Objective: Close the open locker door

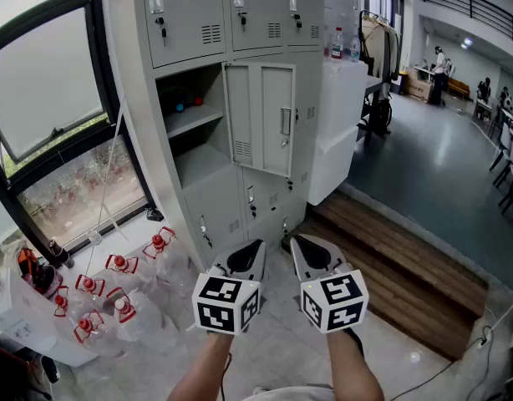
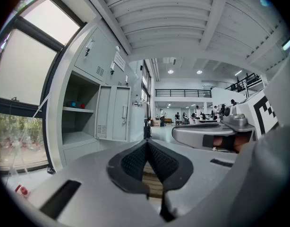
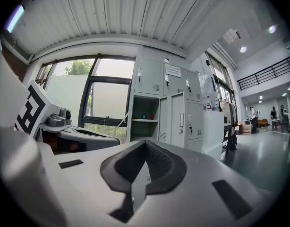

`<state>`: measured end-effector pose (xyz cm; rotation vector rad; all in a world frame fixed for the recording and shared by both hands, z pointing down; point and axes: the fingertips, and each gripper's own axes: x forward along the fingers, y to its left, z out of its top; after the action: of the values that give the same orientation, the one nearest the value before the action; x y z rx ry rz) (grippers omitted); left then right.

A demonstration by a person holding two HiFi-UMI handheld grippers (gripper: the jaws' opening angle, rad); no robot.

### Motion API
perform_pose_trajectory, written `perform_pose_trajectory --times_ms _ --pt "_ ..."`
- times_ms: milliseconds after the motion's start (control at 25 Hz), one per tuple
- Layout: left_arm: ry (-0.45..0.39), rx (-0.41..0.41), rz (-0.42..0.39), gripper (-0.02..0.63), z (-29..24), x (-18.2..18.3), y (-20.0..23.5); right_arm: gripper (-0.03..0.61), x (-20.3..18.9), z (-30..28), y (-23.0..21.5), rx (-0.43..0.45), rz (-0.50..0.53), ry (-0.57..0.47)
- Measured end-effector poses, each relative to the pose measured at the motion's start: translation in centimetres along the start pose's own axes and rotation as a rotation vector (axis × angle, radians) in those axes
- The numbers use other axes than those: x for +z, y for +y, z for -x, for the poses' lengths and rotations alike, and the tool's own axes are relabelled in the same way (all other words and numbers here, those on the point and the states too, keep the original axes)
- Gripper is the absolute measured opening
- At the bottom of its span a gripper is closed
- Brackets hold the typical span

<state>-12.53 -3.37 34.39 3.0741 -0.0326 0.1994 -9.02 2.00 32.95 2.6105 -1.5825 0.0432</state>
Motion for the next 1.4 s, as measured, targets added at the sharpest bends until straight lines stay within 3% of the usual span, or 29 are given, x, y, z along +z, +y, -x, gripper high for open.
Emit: perform_pose_trajectory --times_ms 200,800,1400 --pt "-0.001 -0.014 -0.001 0.006 -0.7 0.0 -0.1 0.006 0.1 0.0 -0.8 -0.042 -0.010 -0.028" --pt "-0.003 0.006 0.001 0.006 -6.0 -0.1 -1.6 0.005 -1.3 -1.7 -5.7 0.005 -0.040 -0.050" --pt "0.019 0.126 -0.054 0.006 -18.5 2.7 -2.9 0.006 -0.1 -8.2 -16.4 0.174 -0.076 -0.089"
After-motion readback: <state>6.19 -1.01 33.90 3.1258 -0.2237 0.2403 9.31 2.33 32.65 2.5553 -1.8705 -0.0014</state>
